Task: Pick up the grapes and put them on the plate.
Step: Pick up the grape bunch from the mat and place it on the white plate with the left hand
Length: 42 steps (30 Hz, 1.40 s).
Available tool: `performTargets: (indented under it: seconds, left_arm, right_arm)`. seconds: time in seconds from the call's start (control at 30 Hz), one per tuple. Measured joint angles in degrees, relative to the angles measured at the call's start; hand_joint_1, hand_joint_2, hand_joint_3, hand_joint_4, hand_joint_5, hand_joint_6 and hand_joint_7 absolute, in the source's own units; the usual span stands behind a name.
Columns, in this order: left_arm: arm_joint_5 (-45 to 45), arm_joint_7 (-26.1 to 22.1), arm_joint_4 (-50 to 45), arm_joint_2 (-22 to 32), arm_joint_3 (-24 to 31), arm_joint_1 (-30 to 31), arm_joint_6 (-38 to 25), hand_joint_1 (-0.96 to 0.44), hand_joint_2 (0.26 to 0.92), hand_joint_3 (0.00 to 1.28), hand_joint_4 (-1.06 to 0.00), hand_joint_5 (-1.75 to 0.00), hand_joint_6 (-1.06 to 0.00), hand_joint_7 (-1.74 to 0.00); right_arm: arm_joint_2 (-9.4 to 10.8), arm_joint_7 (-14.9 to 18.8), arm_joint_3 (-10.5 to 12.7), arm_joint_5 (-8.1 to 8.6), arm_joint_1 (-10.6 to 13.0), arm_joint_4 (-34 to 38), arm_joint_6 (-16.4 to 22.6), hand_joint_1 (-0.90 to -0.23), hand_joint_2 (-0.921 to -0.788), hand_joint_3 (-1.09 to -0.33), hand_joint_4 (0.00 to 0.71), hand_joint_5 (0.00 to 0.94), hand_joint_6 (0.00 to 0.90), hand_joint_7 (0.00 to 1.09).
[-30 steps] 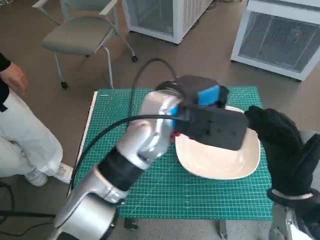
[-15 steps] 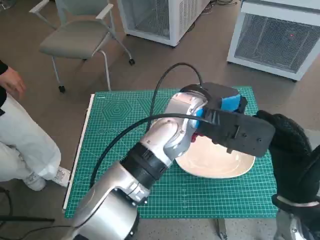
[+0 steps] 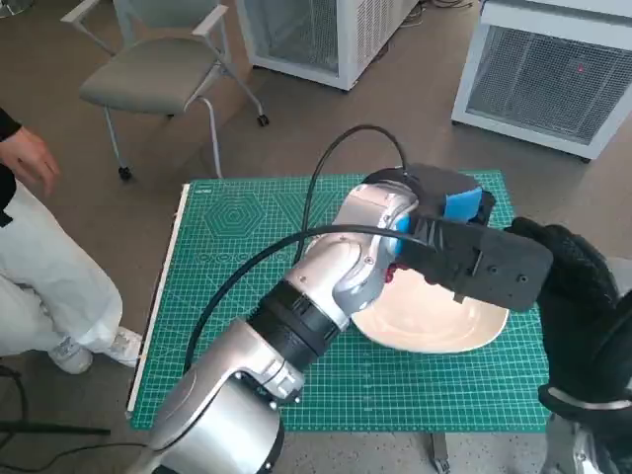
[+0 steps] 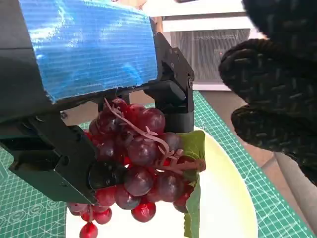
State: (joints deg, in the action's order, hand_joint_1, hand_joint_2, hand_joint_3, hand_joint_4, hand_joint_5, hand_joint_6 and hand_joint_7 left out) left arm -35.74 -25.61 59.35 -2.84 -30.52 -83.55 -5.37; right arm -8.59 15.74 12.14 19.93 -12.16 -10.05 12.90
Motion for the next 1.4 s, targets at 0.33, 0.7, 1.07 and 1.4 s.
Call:
performTargets:
  seconds: [0.33,0.7,1.07,1.4]
  left_arm:
    - [2.4,0.5,3.83,-0.41,1.68,0.06,0.71,0.4,0.456,0.97,-0.64,-1.53,-0.34,-0.23]
    - [3.27,-0.49,5.15,-1.72,2.32,0.06,-0.61,0.44,0.415,1.01,-0.67,-1.52,-0.32,-0.07]
    - [4.25,1.39,5.15,-1.51,2.67,0.73,2.98,0.4,0.607,0.67,-0.66,-1.4,-0.36,-0.04]
    - [5.75,3.9,5.17,0.3,4.49,3.13,7.93,-0.24,0.871,0.06,-0.32,-0.28,-0.32,-0.01]
  right_arm:
    - [0.0,-0.06,-0.19,-0.01,-0.01,0.11,0.3,-0.408,-0.921,-0.613,0.421,0.67,0.189,0.97]
    - [-0.09,0.11,-0.19,0.03,-0.03,0.97,0.6,-0.406,-0.921,-0.619,0.422,0.669,0.189,0.97]
    - [-0.16,0.58,-0.17,0.14,-0.03,1.4,1.1,-0.405,-0.921,-0.622,0.419,0.671,0.185,0.97]
    - [-0.16,0.85,-0.34,0.17,-0.12,2.04,0.99,-0.404,-0.921,-0.624,0.416,0.674,0.182,0.97]
